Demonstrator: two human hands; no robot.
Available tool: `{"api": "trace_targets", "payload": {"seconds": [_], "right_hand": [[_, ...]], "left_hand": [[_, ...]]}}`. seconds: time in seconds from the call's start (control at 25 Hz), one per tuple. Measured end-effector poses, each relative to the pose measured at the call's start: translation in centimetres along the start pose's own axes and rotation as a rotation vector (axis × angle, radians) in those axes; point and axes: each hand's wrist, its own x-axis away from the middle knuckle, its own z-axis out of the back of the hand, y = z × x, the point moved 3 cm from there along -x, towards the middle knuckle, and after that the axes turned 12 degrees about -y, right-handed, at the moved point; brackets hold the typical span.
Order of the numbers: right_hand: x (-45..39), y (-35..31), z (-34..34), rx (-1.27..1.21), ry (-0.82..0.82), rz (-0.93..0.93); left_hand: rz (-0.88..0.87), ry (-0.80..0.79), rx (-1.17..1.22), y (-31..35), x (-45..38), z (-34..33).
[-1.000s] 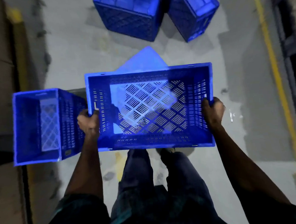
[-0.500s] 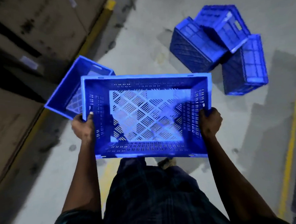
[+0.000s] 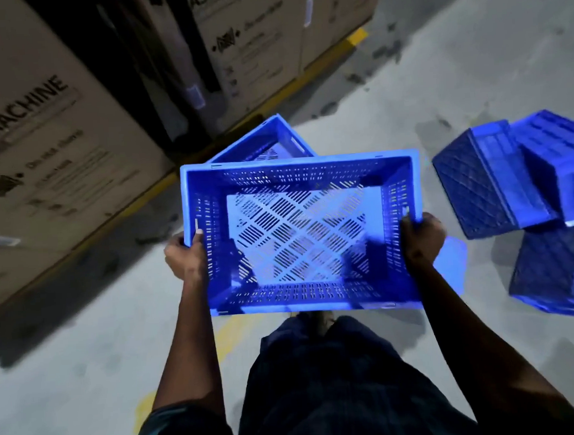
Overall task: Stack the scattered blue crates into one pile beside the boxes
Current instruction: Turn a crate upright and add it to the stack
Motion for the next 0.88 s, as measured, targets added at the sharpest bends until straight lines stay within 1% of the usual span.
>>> {"api": "trace_targets", "payload": {"seconds": [0.2,0.44,0.6,0.72,0.8,0.88], "right_hand": [[-3.8,-6.9,-3.9,0.006,-0.127,-0.014],[-8.3,-13.0,-7.7,0.074,-0.218,0.083],[-13.3,-17.5,-10.9,0.105,-0.331,0.110],[-18.1,-19.8,-13.6,0.140,-0.488,0.142],[-21.5,-21.2,-15.7,0.184,-0.573,0.135],[-24.8,-22.6,-18.2,0.220,-0.609,0.122]], "left_hand": [[0.136,0.114,0.118,-1.3,-1.5,2.4],[0.257,0.161,0.183,-1.5,-3.5,2.8],[0.312,0.219,0.202,-0.1,-5.8,1.4],[0.351,0.247,0.195,1.2,-8.4,-0.9],[0.377,0.254,0.189,2.4,-10.4,-2.7],[0.421,0.238,0.199,3.0,-13.2,-4.8]]}}
